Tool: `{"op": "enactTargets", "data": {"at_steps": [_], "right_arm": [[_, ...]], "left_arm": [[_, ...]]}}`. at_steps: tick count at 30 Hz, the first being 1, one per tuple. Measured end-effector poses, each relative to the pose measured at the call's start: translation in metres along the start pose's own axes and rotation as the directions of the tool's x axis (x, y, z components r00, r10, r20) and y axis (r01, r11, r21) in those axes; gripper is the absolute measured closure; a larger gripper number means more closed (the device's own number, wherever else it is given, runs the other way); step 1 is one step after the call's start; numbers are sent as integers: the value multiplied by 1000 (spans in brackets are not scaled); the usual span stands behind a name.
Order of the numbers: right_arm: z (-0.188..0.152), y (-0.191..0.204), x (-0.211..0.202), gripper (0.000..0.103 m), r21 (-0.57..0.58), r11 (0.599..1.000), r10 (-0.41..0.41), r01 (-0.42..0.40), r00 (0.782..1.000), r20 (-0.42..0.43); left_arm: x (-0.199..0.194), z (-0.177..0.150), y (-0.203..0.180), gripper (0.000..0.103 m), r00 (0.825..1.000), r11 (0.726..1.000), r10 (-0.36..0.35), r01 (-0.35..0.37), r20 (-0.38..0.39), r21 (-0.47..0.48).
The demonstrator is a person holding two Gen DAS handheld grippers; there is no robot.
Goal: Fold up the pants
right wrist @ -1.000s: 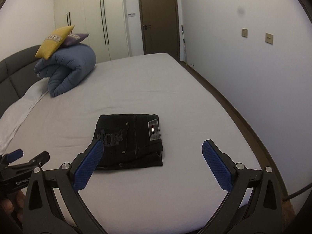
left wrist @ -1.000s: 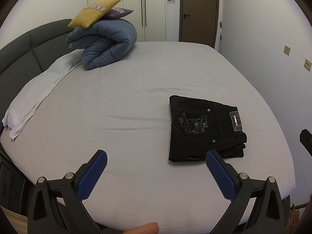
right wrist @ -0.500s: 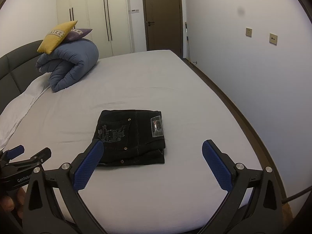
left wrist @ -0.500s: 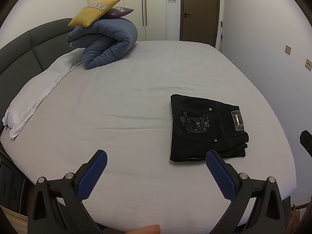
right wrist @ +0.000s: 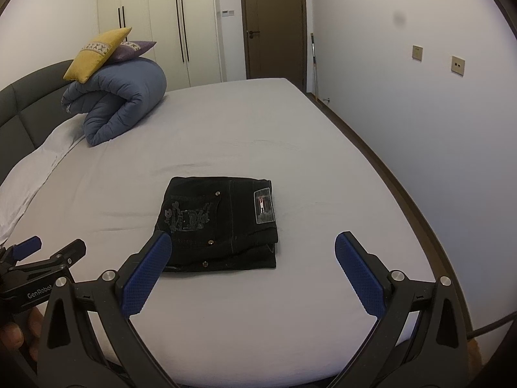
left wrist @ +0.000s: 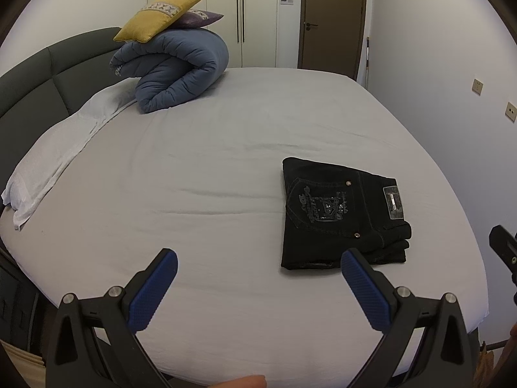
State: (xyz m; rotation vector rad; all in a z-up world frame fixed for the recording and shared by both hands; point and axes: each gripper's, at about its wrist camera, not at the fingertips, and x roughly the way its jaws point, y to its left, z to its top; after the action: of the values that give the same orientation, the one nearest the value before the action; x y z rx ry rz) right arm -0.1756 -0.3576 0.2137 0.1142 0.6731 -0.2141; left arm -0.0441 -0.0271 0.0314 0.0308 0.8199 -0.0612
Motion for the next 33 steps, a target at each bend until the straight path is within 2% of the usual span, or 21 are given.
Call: {"op": "enactTargets", "data": {"at_steps": [33], "right_arm": [[-7, 15, 41, 0, -21, 1000, 5, -7, 997, -76]], "left_arm": [[9, -1, -4, 0, 1000, 1000, -1, 1, -9, -3]]}}
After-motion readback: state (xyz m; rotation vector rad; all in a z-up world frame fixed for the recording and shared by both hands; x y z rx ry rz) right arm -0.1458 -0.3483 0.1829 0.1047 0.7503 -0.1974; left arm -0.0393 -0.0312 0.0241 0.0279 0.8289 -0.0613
